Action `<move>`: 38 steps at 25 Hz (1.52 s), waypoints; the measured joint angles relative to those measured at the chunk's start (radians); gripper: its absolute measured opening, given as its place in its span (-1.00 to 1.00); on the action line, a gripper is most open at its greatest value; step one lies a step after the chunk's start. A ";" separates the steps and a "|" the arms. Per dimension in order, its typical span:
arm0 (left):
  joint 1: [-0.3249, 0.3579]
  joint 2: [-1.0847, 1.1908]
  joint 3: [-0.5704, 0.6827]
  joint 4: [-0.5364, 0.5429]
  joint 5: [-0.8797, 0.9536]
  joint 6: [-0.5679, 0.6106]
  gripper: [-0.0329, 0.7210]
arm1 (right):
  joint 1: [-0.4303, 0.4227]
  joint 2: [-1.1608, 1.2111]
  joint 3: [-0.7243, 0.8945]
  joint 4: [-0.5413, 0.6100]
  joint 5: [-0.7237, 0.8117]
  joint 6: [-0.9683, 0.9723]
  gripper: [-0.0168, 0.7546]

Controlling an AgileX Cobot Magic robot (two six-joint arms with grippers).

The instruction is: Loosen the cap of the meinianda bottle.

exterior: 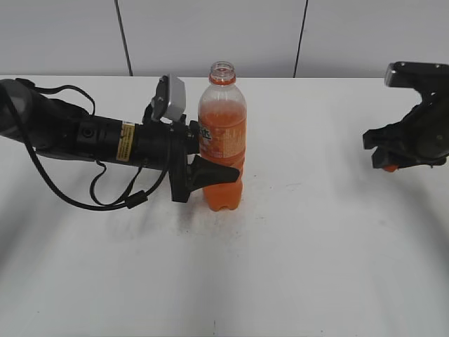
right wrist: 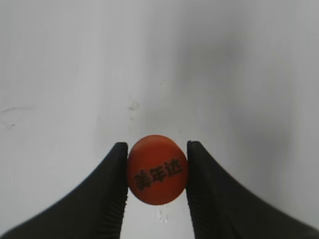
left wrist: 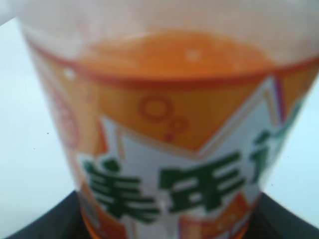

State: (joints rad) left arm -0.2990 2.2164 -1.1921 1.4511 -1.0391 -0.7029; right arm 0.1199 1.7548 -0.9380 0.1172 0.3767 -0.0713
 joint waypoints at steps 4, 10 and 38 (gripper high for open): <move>0.000 0.000 0.000 -0.002 0.000 0.000 0.16 | 0.000 0.119 0.005 0.000 -0.118 0.000 -0.26; 0.000 0.000 0.000 -0.003 0.000 0.000 0.16 | 0.000 0.195 0.005 -0.028 -0.185 0.001 -0.26; 0.319 -0.034 0.001 0.340 -0.067 -0.250 0.55 | 0.007 0.181 -0.011 -0.073 -0.157 0.001 0.44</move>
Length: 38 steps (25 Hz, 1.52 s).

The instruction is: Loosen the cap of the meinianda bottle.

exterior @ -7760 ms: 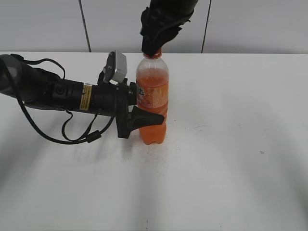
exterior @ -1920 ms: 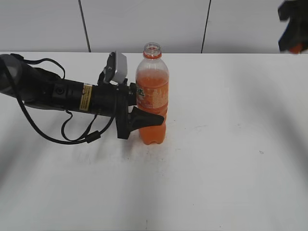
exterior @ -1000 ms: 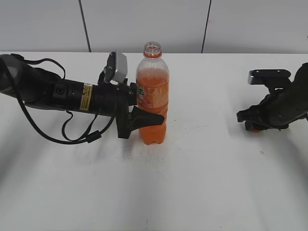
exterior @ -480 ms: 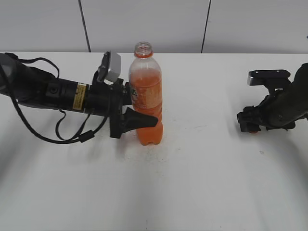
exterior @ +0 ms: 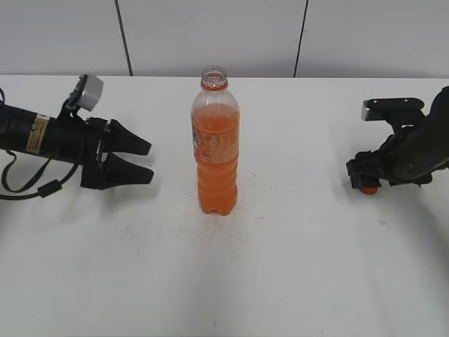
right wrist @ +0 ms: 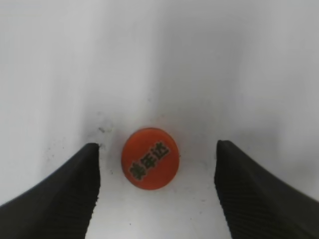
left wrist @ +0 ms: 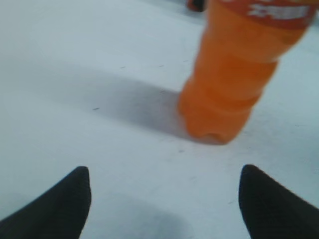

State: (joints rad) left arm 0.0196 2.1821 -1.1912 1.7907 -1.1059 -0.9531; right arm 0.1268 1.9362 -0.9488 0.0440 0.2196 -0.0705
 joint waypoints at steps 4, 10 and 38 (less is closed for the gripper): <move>-0.012 -0.122 0.000 -0.074 0.389 -0.154 0.47 | 0.000 -0.055 -0.050 -0.018 0.001 0.000 0.44; -0.107 -0.301 -0.003 -0.281 1.239 -0.207 0.44 | 0.000 -0.155 -0.149 -0.116 0.018 0.000 0.44; -0.082 -1.357 0.293 -1.772 2.161 1.024 0.35 | -0.001 -0.998 -0.056 -0.090 0.923 -0.036 0.44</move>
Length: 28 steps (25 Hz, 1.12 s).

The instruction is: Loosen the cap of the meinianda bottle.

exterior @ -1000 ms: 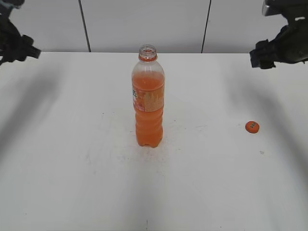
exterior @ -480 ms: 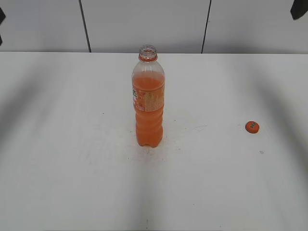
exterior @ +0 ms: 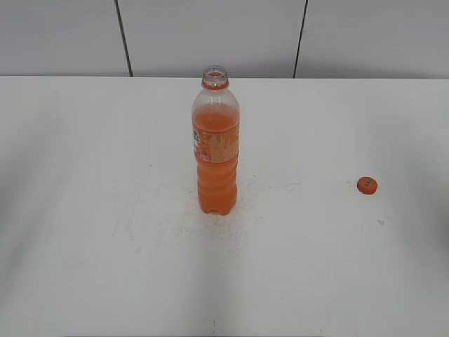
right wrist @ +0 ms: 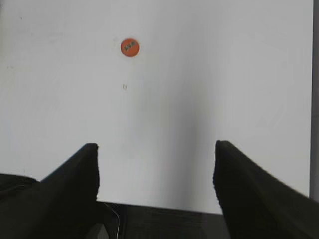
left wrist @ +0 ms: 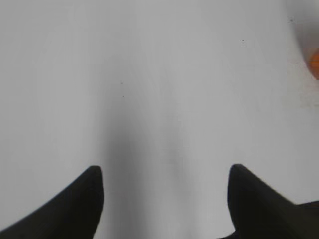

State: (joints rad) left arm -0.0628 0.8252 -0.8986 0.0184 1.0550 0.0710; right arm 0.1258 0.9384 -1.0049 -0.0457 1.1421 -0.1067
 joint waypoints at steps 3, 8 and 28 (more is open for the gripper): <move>0.000 -0.236 0.128 -0.009 0.002 0.000 0.35 | 0.000 -0.201 0.179 0.001 -0.016 0.002 0.44; 0.000 -0.525 0.265 -0.028 0.031 0.000 0.35 | 0.000 -0.435 0.395 0.001 -0.039 0.013 0.44; 0.000 -0.831 0.335 -0.029 -0.015 0.004 0.35 | 0.000 -0.946 0.563 0.004 -0.119 0.013 0.36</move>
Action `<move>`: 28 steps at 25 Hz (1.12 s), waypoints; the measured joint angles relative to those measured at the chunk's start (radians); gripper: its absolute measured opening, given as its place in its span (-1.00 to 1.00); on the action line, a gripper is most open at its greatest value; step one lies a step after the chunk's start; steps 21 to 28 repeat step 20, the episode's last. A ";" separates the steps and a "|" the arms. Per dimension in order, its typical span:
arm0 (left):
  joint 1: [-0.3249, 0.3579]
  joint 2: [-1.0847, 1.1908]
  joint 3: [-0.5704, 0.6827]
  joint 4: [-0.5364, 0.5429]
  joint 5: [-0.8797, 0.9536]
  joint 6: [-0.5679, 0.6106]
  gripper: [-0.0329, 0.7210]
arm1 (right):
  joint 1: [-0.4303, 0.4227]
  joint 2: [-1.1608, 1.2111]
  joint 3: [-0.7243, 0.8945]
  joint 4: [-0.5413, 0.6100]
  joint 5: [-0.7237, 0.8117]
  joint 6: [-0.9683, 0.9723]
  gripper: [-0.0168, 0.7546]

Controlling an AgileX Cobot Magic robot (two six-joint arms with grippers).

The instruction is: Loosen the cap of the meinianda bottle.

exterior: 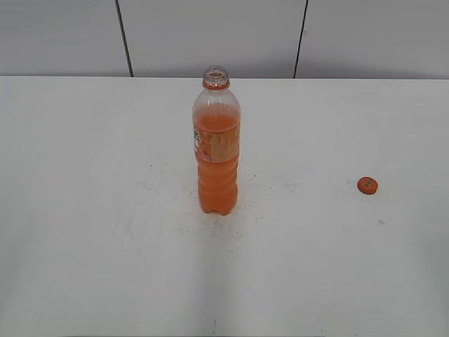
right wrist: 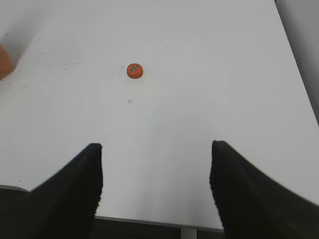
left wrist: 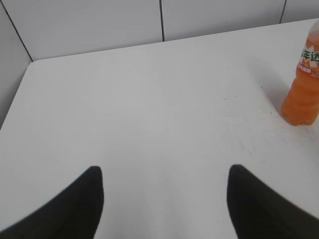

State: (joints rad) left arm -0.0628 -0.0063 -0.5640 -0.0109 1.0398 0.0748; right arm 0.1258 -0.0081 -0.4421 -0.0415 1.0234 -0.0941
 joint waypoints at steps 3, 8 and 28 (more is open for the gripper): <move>0.000 0.000 0.001 0.001 0.000 0.000 0.35 | 0.001 -0.001 0.001 0.001 0.000 -0.001 0.35; 0.000 0.000 0.001 0.001 0.000 0.000 0.35 | 0.001 -0.001 0.002 -0.002 0.000 0.001 0.35; 0.000 0.000 0.001 0.001 -0.001 0.000 0.35 | 0.001 -0.001 0.002 -0.003 0.000 0.001 0.35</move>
